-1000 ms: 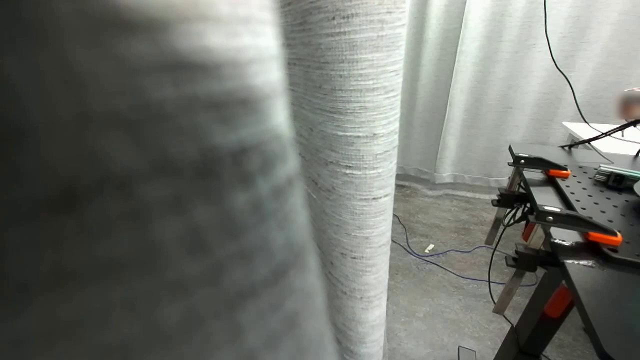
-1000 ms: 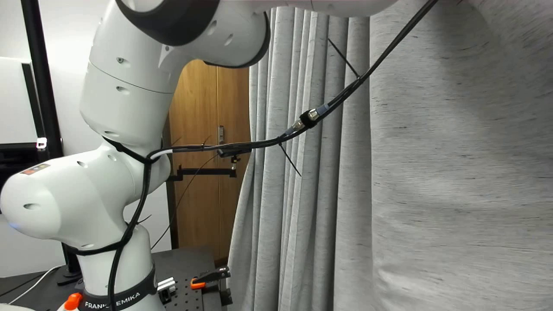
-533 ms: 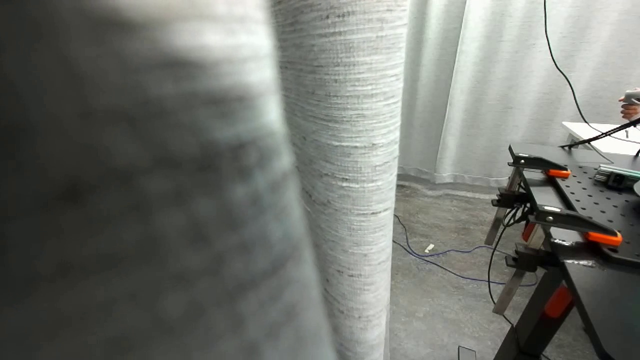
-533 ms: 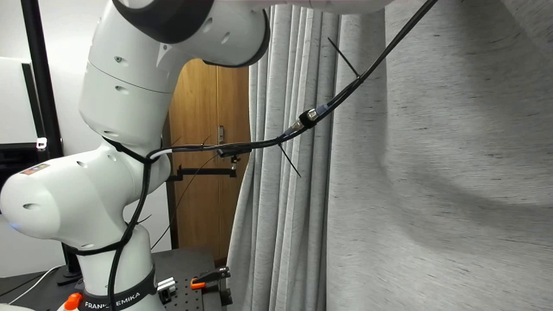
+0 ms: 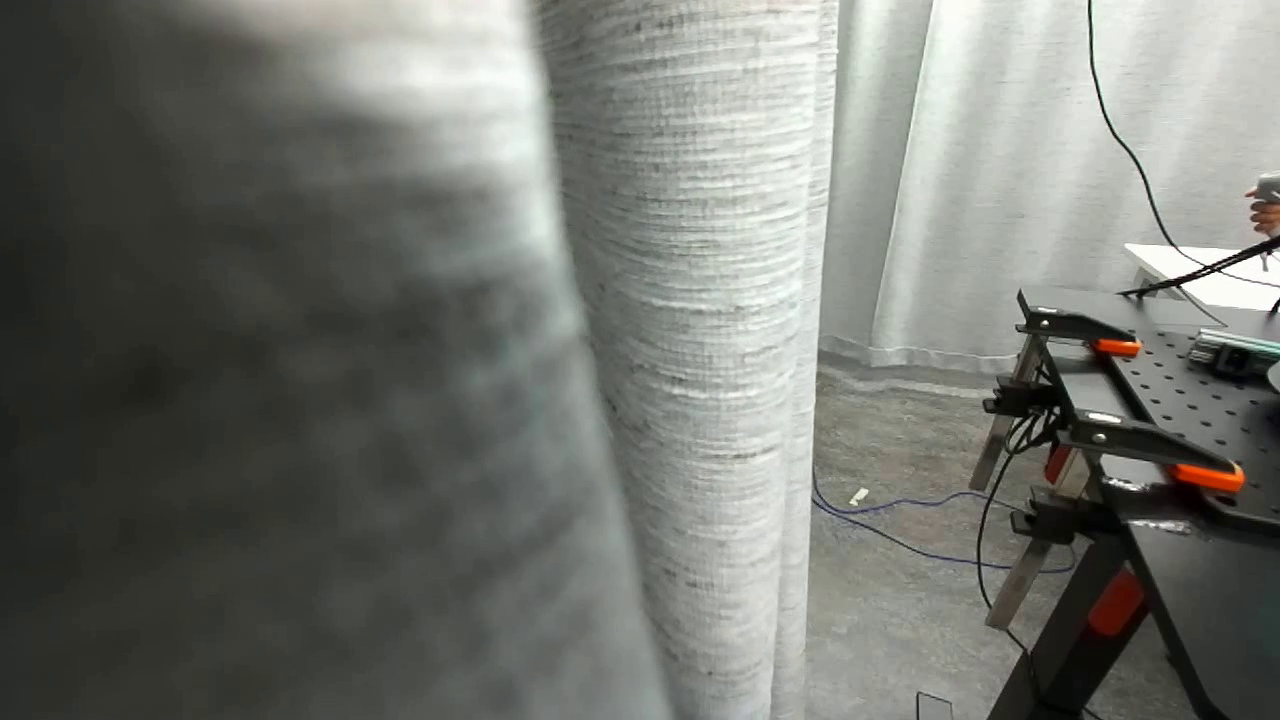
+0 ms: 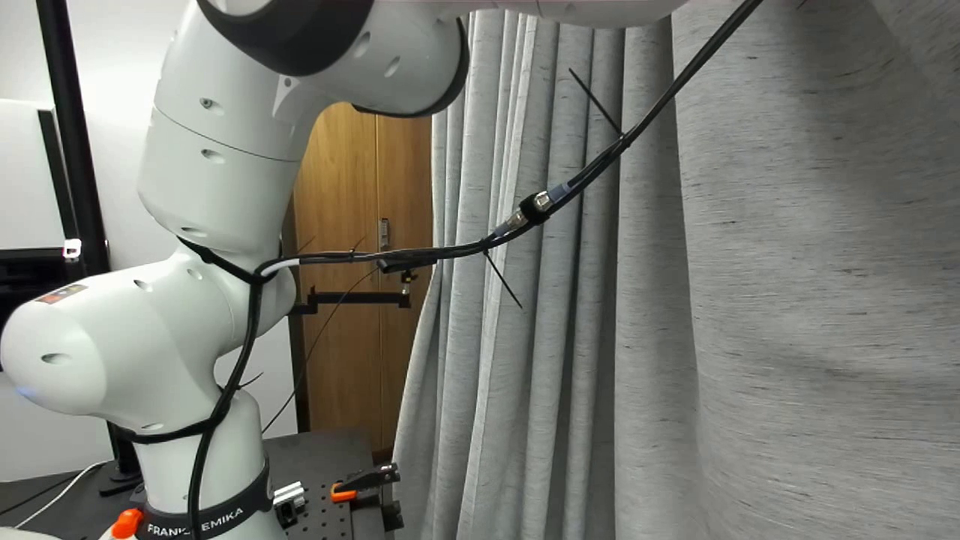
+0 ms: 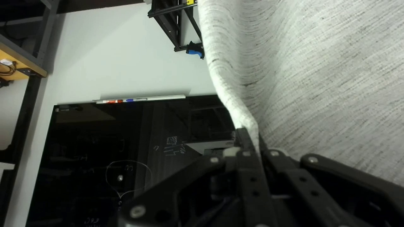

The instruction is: Slide the curtain to the right

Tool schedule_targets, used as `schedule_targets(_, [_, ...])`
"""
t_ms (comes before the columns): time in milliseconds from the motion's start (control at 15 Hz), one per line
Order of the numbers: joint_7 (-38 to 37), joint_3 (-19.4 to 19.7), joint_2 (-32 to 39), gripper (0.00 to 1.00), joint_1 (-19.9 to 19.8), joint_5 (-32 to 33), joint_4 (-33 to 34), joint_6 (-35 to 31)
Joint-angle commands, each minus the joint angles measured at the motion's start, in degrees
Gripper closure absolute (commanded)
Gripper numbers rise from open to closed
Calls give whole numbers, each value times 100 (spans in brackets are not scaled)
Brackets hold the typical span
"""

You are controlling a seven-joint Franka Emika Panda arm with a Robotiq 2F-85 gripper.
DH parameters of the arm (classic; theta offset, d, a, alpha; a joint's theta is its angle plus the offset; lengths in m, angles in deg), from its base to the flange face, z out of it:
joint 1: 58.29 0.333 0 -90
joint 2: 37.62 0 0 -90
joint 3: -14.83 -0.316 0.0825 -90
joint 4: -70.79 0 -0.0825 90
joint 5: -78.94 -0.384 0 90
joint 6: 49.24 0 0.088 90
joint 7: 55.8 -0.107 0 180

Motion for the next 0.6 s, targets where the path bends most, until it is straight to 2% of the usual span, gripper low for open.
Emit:
schedule_targets(0, [21,6,-231,100,82,-5,-236,-235])
schedule_targets(333, [-12,9,-274,100,79,2,-293,-160])
schedule_targets(533, [13,-4,-44,98,38,0,-125,-66])
